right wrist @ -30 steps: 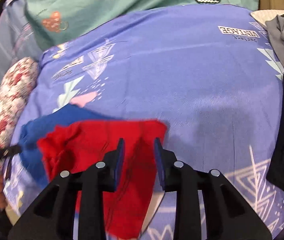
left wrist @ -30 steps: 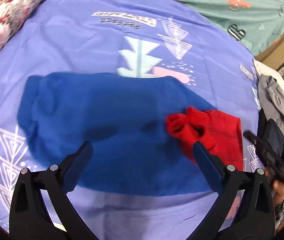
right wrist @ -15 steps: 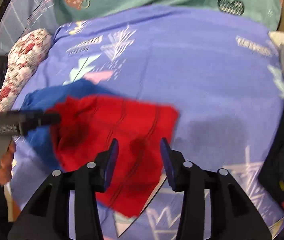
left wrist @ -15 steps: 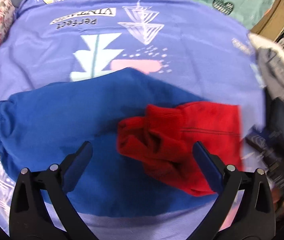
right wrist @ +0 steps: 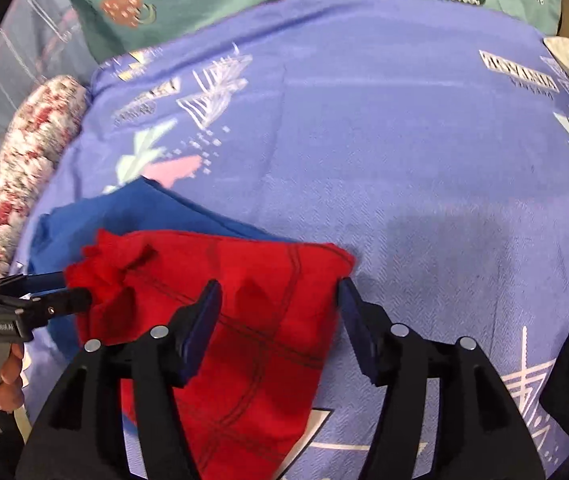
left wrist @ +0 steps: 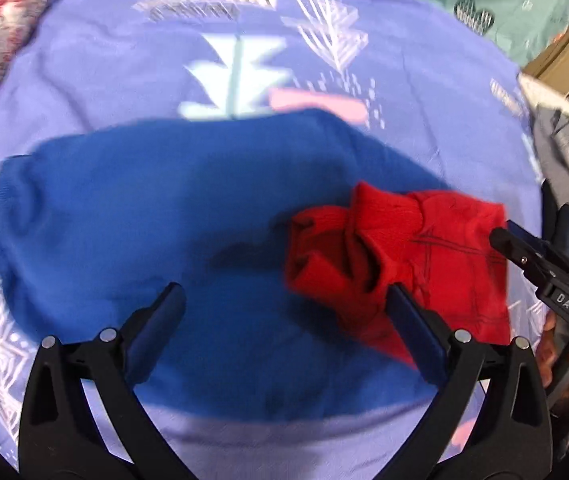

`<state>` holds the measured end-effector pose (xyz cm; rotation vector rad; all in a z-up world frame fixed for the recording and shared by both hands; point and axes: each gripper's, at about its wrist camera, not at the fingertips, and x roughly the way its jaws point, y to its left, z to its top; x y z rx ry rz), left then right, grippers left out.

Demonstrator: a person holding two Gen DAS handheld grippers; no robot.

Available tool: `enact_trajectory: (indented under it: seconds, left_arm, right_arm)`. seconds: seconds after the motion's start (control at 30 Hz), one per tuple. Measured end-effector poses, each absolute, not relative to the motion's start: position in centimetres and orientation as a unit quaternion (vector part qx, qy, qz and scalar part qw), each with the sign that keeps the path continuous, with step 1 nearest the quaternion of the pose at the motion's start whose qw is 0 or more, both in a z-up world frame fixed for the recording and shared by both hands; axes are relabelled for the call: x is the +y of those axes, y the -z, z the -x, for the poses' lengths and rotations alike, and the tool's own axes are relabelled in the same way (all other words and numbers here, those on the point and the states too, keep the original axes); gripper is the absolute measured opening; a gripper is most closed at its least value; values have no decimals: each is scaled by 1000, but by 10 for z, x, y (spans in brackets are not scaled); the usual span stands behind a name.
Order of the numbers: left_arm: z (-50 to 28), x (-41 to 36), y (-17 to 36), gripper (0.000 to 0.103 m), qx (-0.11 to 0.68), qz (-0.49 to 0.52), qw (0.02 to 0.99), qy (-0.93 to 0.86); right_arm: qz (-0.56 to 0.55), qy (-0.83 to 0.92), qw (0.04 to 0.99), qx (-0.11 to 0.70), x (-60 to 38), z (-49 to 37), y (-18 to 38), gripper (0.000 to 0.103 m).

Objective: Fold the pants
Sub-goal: 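Lay the red cuffs onto the folded blue pants with the right tool, then grasp the blue waistband end with the left tool and lift it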

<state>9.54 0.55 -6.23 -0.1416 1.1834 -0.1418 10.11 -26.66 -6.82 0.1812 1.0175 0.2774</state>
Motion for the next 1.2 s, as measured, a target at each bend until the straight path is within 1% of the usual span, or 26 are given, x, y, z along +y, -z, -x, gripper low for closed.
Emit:
enact_trajectory:
  seconds: [0.07, 0.1, 0.23, 0.33, 0.43, 0.63, 0.7, 0.8, 0.9, 0.93, 0.97, 1.0, 1.03, 1.07, 1.1, 1.13, 1.17, 1.2]
  left_arm:
    - [-80, 32, 46, 101, 530, 70, 844, 49]
    - [-76, 43, 42, 101, 524, 74, 848, 38]
    - [-60, 116, 38, 101, 514, 138, 846, -37]
    - [-49, 164, 51, 101, 527, 202, 823, -58]
    - [-47, 181, 65, 101, 536, 253, 803, -61]
    - [-64, 175, 82, 99, 551, 268, 790, -35]
    - [-75, 167, 85, 99, 554, 251, 793, -38]
    - [-87, 158, 85, 95, 554, 227, 800, -45]
    - [-99, 150, 86, 94, 554, 188, 808, -63]
    - [-100, 153, 85, 90, 554, 182, 810, -67]
    - [-103, 151, 83, 78, 551, 173, 813, -70]
    - [-105, 149, 81, 69, 550, 166, 816, -66]
    - [-105, 148, 79, 50, 549, 166, 817, -58]
    - [-104, 145, 77, 33, 550, 170, 817, -48]
    - [-103, 141, 74, 28, 549, 170, 817, -41]
    - [-100, 130, 65, 23, 545, 140, 826, -43]
    - [-97, 120, 57, 20, 537, 110, 835, -43]
    - [-94, 107, 47, 20, 526, 81, 846, -43]
  right_arm:
    - [-85, -134, 876, 455, -265, -94, 64, 77]
    - [-88, -136, 879, 449, -266, -92, 64, 78]
    - [-107, -148, 871, 456, -260, -98, 72, 78]
    - [-117, -146, 869, 459, -264, -98, 75, 78]
    - [-126, -149, 869, 455, -266, -97, 76, 78]
    - [-125, -149, 870, 452, -268, -97, 77, 78]
    - [-126, -147, 871, 452, -269, -97, 77, 78]
    - [-130, -145, 871, 451, -272, -97, 77, 78]
    - [-131, -142, 871, 452, -274, -99, 78, 78]
    - [-131, -142, 871, 452, -274, -99, 78, 78]
    - [-130, -140, 871, 452, -273, -99, 78, 78]
    - [-130, -139, 872, 451, -273, -99, 78, 78]
    - [-129, -139, 873, 449, -273, -98, 77, 78]
    - [-128, -139, 874, 448, -273, -98, 76, 78]
    - [-128, -139, 876, 444, -273, -96, 75, 78]
    - [-129, -138, 877, 442, -274, -96, 74, 78]
    - [-130, -138, 877, 441, -275, -95, 73, 78]
    - [-134, -138, 877, 440, -276, -95, 73, 78]
